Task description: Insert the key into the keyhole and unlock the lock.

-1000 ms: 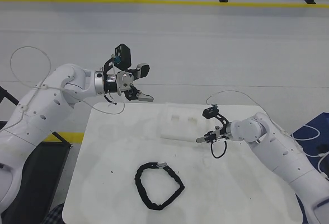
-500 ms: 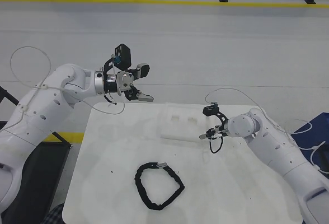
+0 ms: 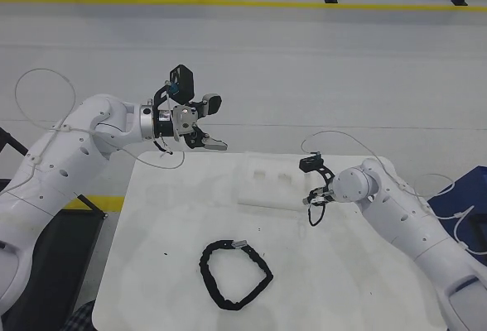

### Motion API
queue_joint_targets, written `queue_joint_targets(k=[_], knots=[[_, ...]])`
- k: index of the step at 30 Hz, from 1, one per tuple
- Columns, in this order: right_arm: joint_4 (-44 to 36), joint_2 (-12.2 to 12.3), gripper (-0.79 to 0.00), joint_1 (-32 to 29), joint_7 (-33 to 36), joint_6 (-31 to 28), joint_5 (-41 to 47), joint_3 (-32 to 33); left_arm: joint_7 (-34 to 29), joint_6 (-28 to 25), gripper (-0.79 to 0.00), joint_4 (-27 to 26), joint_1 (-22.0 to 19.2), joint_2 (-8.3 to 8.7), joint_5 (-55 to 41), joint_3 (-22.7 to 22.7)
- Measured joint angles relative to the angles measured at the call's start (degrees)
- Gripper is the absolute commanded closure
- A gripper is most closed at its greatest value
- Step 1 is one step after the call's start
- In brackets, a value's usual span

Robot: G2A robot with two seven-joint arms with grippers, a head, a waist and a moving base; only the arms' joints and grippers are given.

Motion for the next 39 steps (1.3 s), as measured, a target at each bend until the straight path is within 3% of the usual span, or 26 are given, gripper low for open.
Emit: queue_joint_targets(k=[8, 17, 26, 29, 39], knots=[[0.82, -0.43, -0.215, -0.56, -0.55, 1.65, -0.44, 0.71, 0.0, 0.0, -0.785, 0.0, 0.0, 0.0, 0.0, 0.0], [1.32, -1.08, -0.099, -0.99, -0.92, 2.66, -1.54, 0.95, 0.0, 0.0, -0.785, 0.0, 0.0, 0.0, 0.0, 0.0], [3.18, -1.99, -0.108, -0.99, -1.45, 3.43, -2.44, 0.94, 0.0, 0.0, -0.785, 0.0, 0.0, 0.0, 0.0, 0.0], [3.63, -2.28, 0.0, -0.92, -1.45, 3.67, -3.01, 0.86, 0.0, 0.0, -0.785, 0.0, 0.0, 0.0, 0.0, 0.0], [3.74, -2.79, 0.0, -0.23, -0.4, 4.84, -4.93, 1.55, 0.0, 0.0, -0.785, 0.0, 0.0, 0.0, 0.0, 0.0]])
